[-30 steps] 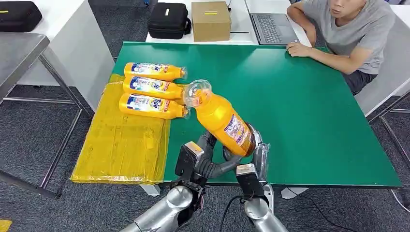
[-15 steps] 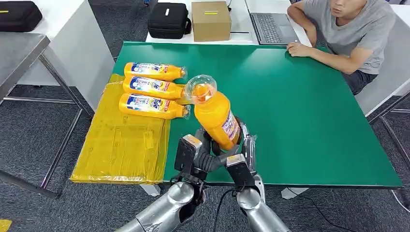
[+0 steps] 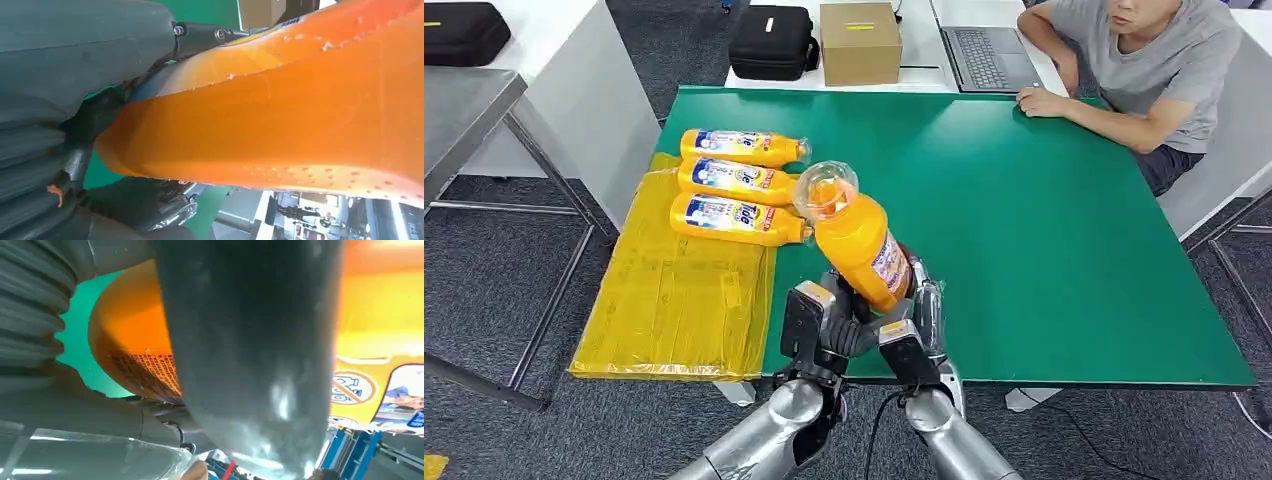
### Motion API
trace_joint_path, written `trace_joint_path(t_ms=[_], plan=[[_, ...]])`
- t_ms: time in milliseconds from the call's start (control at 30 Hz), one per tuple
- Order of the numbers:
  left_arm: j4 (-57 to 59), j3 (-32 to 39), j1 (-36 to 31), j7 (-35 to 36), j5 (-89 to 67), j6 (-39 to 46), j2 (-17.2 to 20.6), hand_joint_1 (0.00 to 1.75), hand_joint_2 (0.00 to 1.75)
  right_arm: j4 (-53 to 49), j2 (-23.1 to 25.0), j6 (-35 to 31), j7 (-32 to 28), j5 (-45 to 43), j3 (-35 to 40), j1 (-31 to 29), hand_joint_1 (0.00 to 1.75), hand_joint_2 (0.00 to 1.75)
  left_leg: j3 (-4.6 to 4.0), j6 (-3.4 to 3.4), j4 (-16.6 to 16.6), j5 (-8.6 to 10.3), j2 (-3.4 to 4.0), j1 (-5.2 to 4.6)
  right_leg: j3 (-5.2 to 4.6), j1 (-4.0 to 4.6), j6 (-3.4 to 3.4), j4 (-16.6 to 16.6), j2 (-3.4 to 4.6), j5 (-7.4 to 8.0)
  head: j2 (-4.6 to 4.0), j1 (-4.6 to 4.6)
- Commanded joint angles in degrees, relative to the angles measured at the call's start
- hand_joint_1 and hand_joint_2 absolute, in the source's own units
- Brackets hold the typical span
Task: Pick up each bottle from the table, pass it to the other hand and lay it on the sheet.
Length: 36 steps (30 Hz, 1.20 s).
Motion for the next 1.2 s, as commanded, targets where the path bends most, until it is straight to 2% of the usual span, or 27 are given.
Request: trace_joint_path(t_ms=[33,67,100,433,500,600,633,667,700,733,800,967,1200], plan=[[-0.7,-2.4,-3.5,-0.2,0.0,1.4,0.5,1.5,1.75,6.4,0.0,-2.7,0.0,1.4,6.2,-2.1,1.75,1.75,0.27,-0.12,0.0,-0.15,0.05,0.06,0.27,0.07,-0.1,0.0,0.01,-0.13,0.0,0.0],[-0.6,-2.4,-3.7,-0.3,-0.1,1.8,0.5,1.73,1.75,6.2,0.0,-2.7,0.0,1.4,6.4,-2.0,1.75,1.75,0.41,-0.16,0.0,-0.22,0.05,0.07,0.4,0.08,-0.14,0.0,-0.01,-0.21,0.0,0.0],[-0.2,-2.6,-4.0,-1.6,-0.8,3.3,0.5,1.75,1.75,5.7,-0.3,-2.8,0.0,1.4,7.0,-2.1,1.75,1.75,0.22,-0.09,0.0,-0.11,0.03,0.04,0.22,0.05,-0.09,0.0,-0.01,-0.11,0.0,0.02],[1.3,-0.9,-3.9,-5.2,-2.3,6.4,0.5,1.75,1.75,5.4,-0.5,-3.6,0.0,4.6,9.3,-2.7,1.71,1.75,0.38,-0.15,0.0,-0.21,0.06,0.07,0.38,0.08,-0.12,0.0,0.01,-0.19,0.0,0.0],[1.1,-0.7,-4.0,-5.2,-2.7,6.6,0.5,1.75,1.75,5.4,-0.5,-3.6,0.0,4.4,9.5,-2.7,1.75,1.75,0.19,-0.09,0.0,-0.08,0.01,0.05,0.19,0.05,-0.07,0.0,-0.03,-0.08,0.0,0.0],[0.6,0.0,-3.8,-5.2,-3.7,7.4,0.6,1.75,1.75,5.9,-0.4,-3.6,0.0,3.8,9.7,-3.0,1.54,1.75,0.27,-0.11,0.0,-0.12,0.01,0.05,0.26,0.06,-0.1,0.0,-0.02,-0.12,0.0,0.0],[0.5,1.1,-3.6,-5.2,-5.1,7.9,0.7,1.75,1.75,6.1,-0.5,-3.5,0.0,2.3,9.8,-3.1,0.3,1.75,0.31,-0.12,0.0,-0.16,0.04,0.07,0.31,0.07,-0.1,0.0,0.0,-0.15,0.0,0.0],[0.4,2.7,-3.2,-5.2,-7.1,8.2,0.5,1.75,1.75,7.4,-0.2,-3.0,0.0,0.9,9.3,-3.3,0.0,1.75,0.43,-0.15,0.0,-0.22,0.07,0.07,0.41,0.08,-0.13,0.0,0.01,-0.21,0.0,0.0],[0.4,3.2,-3.1,-5.2,-7.4,8.3,0.6,1.75,1.75,7.2,-0.2,-2.1,0.0,0.5,9.1,-3.2,0.0,1.75,0.18,-0.09,0.0,-0.08,0.03,0.03,0.17,0.04,-0.07,0.0,-0.01,-0.08,0.0,0.0],[0.4,3.2,-3.1,-5.2,-7.4,8.3,0.6,1.75,1.75,7.2,-0.2,-2.1,0.0,0.5,9.1,-3.2,0.0,1.75,0.38,-0.15,0.0,-0.18,0.05,0.07,0.37,0.08,-0.13,0.0,-0.01,-0.17,0.0,0.0],[0.4,3.2,-3.1,-5.2,-7.4,8.3,0.6,1.75,1.75,7.2,-0.2,-2.1,0.0,0.5,9.1,-3.2,0.0,1.75,0.15,-0.08,0.0,-0.06,0.03,0.03,0.14,0.03,-0.06,0.0,0.0,-0.06,0.0,-0.02],[0.6,6.5,-2.3,-5.2,-9.8,9.2,1.0,1.75,1.75,6.6,-0.7,-2.4,0.0,0.4,7.1,-1.4,0.0,1.75,0.23,-0.1,0.0,-0.11,0.03,0.04,0.24,0.05,-0.09,0.0,-0.01,-0.1,0.0,0.02],[3.3,7.0,-3.3,-5.2,-12.5,7.2,1.9,1.75,1.75,5.9,-0.5,-3.6,0.0,1.1,5.1,1.5,0.0,1.75,0.33,-0.12,-0.1,-0.13,0.03,0.05,0.32,0.06,-0.11,-0.1,0.0,-0.13,0.0,0.02]])
